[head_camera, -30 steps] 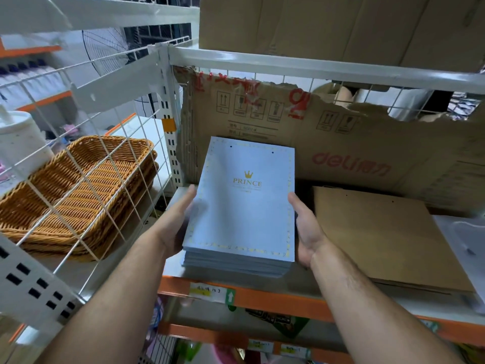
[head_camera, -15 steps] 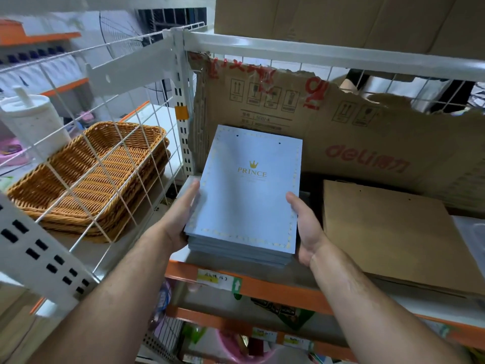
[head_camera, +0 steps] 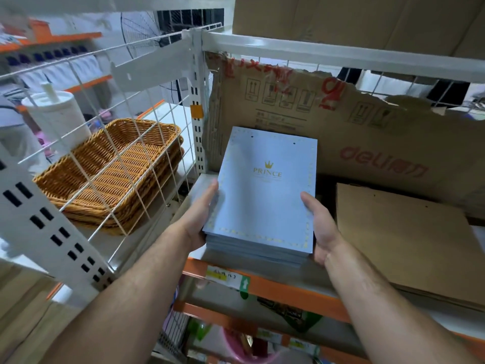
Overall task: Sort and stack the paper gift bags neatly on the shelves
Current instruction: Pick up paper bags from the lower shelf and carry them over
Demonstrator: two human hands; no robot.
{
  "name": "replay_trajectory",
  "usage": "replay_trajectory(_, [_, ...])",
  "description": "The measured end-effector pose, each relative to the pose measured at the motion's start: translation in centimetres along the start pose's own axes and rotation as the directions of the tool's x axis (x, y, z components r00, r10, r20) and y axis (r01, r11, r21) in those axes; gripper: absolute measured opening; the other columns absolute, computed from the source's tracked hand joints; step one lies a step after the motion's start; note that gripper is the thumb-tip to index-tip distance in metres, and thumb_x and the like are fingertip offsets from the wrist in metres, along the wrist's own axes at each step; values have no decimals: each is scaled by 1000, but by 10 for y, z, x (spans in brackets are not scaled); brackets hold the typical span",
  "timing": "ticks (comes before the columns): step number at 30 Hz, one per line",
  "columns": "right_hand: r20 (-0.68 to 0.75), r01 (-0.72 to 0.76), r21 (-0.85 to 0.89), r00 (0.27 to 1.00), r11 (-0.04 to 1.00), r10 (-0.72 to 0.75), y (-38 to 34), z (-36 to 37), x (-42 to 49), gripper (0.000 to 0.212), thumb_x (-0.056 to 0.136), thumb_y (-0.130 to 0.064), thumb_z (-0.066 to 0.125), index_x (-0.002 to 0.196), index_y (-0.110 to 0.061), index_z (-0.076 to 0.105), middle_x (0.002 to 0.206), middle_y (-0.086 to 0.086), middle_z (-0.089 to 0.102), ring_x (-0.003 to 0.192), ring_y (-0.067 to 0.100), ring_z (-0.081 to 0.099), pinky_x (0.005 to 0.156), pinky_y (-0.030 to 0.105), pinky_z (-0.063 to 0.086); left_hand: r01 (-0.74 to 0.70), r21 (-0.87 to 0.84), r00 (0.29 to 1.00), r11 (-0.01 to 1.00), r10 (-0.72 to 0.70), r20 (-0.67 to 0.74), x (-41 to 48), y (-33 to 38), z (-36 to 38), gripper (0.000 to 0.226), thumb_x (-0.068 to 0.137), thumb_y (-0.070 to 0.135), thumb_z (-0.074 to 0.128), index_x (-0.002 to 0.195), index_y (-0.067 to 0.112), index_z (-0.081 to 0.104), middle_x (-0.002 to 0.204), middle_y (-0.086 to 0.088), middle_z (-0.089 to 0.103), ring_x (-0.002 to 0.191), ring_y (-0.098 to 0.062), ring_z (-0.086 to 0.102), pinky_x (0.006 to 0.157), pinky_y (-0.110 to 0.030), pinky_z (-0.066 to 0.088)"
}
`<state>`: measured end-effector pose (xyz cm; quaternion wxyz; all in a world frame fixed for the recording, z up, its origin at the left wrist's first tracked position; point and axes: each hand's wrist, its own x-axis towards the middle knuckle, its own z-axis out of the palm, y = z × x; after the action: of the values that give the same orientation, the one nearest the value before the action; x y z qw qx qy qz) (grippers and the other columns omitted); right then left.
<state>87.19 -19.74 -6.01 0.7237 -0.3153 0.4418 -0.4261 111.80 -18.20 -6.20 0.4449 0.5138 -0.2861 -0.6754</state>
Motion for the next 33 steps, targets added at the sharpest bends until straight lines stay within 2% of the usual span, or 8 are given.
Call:
replay_trajectory(4, [-20, 7, -25, 1000, 1000, -8, 1, 3, -3, 46, 101, -48, 43, 126, -17, 66, 120, 11, 71, 109, 30, 69, 99, 49, 49, 37, 10, 999, 999, -37, 32, 1, 0, -5, 70, 89, 74, 45, 141, 28, 54, 128, -4, 69, 110, -26, 70, 86, -40, 53])
replay_trajectory(11, [-40, 73, -90, 996, 993, -77, 9, 2, -16, 44, 101, -49, 43, 129, -22, 64, 122, 5, 71, 111, 26, 69, 102, 49, 48, -61, 14, 998, 998, 61, 4, 2, -7, -9, 55, 90, 71, 50, 133, 38, 61, 136, 0, 64, 122, -22, 63, 105, -45, 47])
replay_trajectory(13, [-33, 63, -112, 997, 992, -67, 14, 3, -18, 45, 101, -50, 44, 132, -23, 62, 124, 4, 70, 114, 26, 67, 105, 50, 46, -64, -3, 998, 998, 64, 5, 1, -8, -8, 53, 93, 69, 47, 133, 37, 61, 132, 0, 67, 118, -23, 66, 101, -44, 50])
replay_trajectory(16, [-34, 66, -122, 997, 990, -71, 12, 5, -23, 44, 102, -48, 42, 130, -22, 63, 121, 3, 72, 111, 24, 69, 101, 46, 49, -35, 12, 999, 999, 35, 30, -2, -4, -6, 63, 94, 70, 39, 133, 26, 62, 123, -6, 71, 112, -26, 69, 93, -42, 51])
replay_trajectory(23, [-79, 81, -201, 992, 976, -98, 6, -2, -27, 35, 101, -48, 45, 120, -31, 69, 117, -9, 73, 111, 11, 66, 93, 35, 48, -52, 102, 999, 993, 50, 17, -5, 0, -13, 71, 94, 74, 29, 132, 25, 63, 126, -4, 70, 117, -26, 66, 108, -45, 42])
replay_trajectory(25, [-95, 83, -216, 990, 973, -105, 6, -4, -26, 33, 100, -47, 48, 120, -30, 68, 120, -9, 72, 112, 10, 64, 95, 34, 47, -80, 145, 997, 986, 80, 4, -9, 0, -13, 63, 94, 73, 34, 130, 31, 63, 127, -1, 70, 119, -24, 65, 108, -45, 42])
replay_trajectory(29, [-196, 89, -215, 972, 973, -132, 9, -5, -22, 40, 95, -38, 62, 126, -13, 55, 115, -3, 68, 95, 8, 67, 68, 23, 47, -102, 271, 986, 957, 132, -98, -12, -3, -18, 65, 75, 76, 61, 126, 36, 68, 127, 4, 69, 121, -21, 63, 111, -51, 41])
replay_trajectory(33, [-233, 95, -242, 960, 966, -153, 12, -7, -18, 42, 91, -32, 69, 122, -10, 51, 116, 3, 68, 97, 16, 68, 73, 30, 51, -74, 334, 978, 940, 134, -163, -13, -8, -18, 68, 68, 73, 68, 126, 36, 66, 130, 11, 66, 122, -17, 60, 107, -50, 45])
